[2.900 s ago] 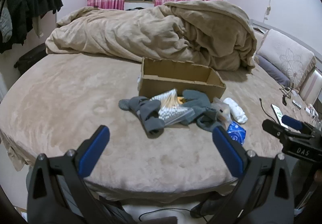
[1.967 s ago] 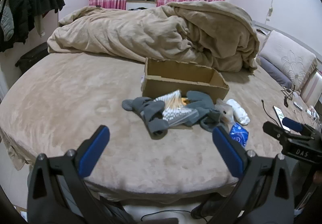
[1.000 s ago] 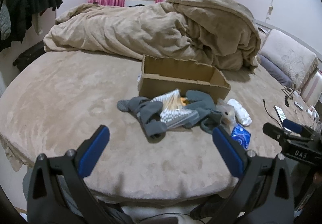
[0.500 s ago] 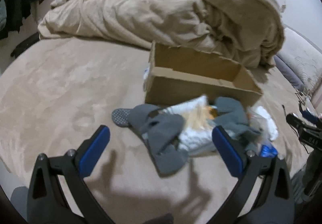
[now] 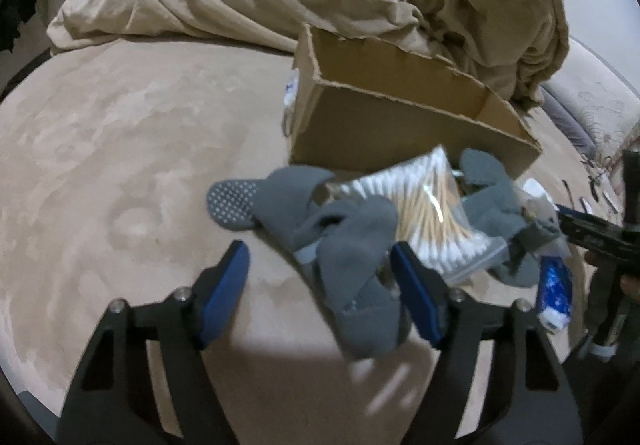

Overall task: Organize objects
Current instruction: 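Grasp grey glove with left tool while right tool grasps white socks, drop both into box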

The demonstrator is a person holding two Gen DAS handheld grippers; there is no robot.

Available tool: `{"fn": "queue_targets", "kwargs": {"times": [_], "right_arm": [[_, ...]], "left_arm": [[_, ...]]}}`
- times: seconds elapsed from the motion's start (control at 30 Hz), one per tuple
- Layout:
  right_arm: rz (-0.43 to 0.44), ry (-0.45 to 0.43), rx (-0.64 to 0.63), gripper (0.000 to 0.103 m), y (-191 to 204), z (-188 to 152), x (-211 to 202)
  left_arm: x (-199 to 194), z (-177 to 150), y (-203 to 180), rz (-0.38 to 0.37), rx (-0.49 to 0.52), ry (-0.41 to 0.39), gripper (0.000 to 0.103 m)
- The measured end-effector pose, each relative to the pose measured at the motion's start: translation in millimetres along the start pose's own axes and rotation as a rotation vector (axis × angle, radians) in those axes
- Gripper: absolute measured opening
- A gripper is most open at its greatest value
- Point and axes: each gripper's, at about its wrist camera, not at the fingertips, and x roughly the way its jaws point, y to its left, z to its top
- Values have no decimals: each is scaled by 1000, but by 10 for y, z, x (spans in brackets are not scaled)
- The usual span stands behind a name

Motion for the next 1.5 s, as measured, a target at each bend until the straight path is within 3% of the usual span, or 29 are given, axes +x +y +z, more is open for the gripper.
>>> {"fn": "queue_targets", "kwargs": {"times": [0.07,0.1,0.17,0.27,0.5,0.73,0.87,1.03,1.2,1.37,1.5], "right_arm": [[14,9,-9,67,12,-19,39],[27,15,-5,65,6,-14,63],[84,27,20,46,-24,-26,77],[114,13,20,39,-21,-38,3],[76,-84,-10,39,59,-16,-381],[131,-175,-21,39,179,136,-887],[154,-220,-33,39,293,342,-1034],[152,-263,-65,39,453,690,-1009],[149,-227,-77,39,546,1039,-590],[140,-180,-80,39,619,1142,-154],[148,-158,-67,40,645,1137,100]], "left_arm": [[-8,-41,24,-3,-16,-3,43],[-10,-69,36,6,-28,0,39],[-45,-112,71,-26,-68,-8,30],[-101,-128,51,-51,-71,-14,24],[-484,-94,-79,-66,-50,-79,23],[-1033,157,-356,-94,10,-184,23],[-1147,405,-534,-123,26,-216,23],[-979,720,-726,-132,66,-234,23],[-563,977,-831,-146,76,-217,23],[-92,1158,-920,-200,112,-192,24],[239,1234,-943,-161,124,-152,26]]}}
